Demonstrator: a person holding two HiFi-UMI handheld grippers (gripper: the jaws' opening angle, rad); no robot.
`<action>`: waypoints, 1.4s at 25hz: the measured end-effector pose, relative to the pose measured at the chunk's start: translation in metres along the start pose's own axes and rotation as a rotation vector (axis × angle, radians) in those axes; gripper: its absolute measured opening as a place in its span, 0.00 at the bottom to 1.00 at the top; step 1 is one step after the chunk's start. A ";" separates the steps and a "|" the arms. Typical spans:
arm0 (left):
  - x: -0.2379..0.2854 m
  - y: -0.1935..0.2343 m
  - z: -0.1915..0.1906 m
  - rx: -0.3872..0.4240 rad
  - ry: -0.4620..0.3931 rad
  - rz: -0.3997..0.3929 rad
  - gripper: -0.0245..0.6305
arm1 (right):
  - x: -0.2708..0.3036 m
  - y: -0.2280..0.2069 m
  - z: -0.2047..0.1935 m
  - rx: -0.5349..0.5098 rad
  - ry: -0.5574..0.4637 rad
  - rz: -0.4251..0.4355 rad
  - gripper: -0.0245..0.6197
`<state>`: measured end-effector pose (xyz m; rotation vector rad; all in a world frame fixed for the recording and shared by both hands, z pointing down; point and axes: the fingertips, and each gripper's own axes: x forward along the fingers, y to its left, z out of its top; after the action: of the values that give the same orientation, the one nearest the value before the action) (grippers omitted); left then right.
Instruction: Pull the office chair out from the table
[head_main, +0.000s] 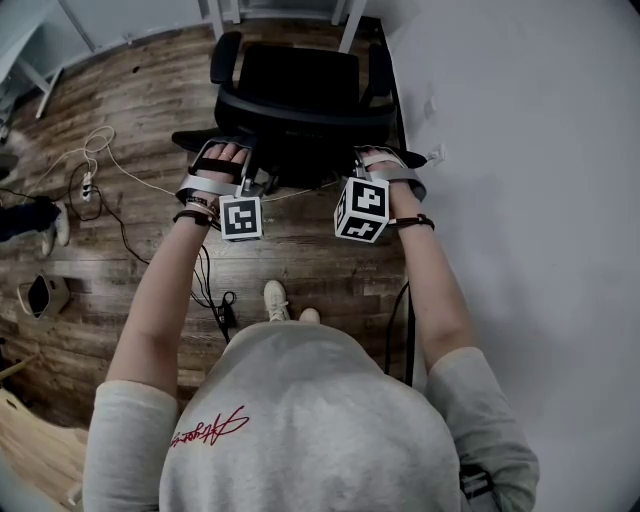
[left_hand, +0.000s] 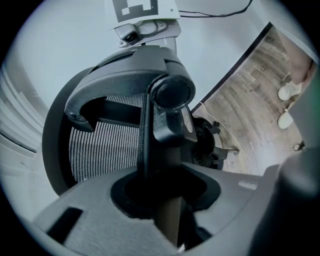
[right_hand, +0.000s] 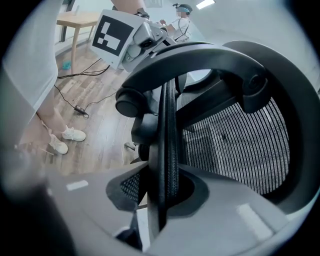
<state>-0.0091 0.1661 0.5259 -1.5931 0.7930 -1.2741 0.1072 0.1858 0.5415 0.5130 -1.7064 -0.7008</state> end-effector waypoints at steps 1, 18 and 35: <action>-0.002 -0.001 0.001 -0.002 0.000 -0.001 0.22 | -0.002 0.002 0.000 0.000 -0.001 0.001 0.17; -0.013 -0.002 0.006 -0.009 0.016 -0.010 0.22 | -0.013 0.007 0.000 -0.009 -0.005 0.006 0.16; -0.017 -0.007 0.001 -0.026 0.044 -0.162 0.24 | -0.014 0.007 0.001 -0.019 -0.006 0.037 0.22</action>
<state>-0.0126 0.1842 0.5260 -1.6829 0.7223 -1.4234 0.1098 0.2008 0.5362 0.4658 -1.7091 -0.6919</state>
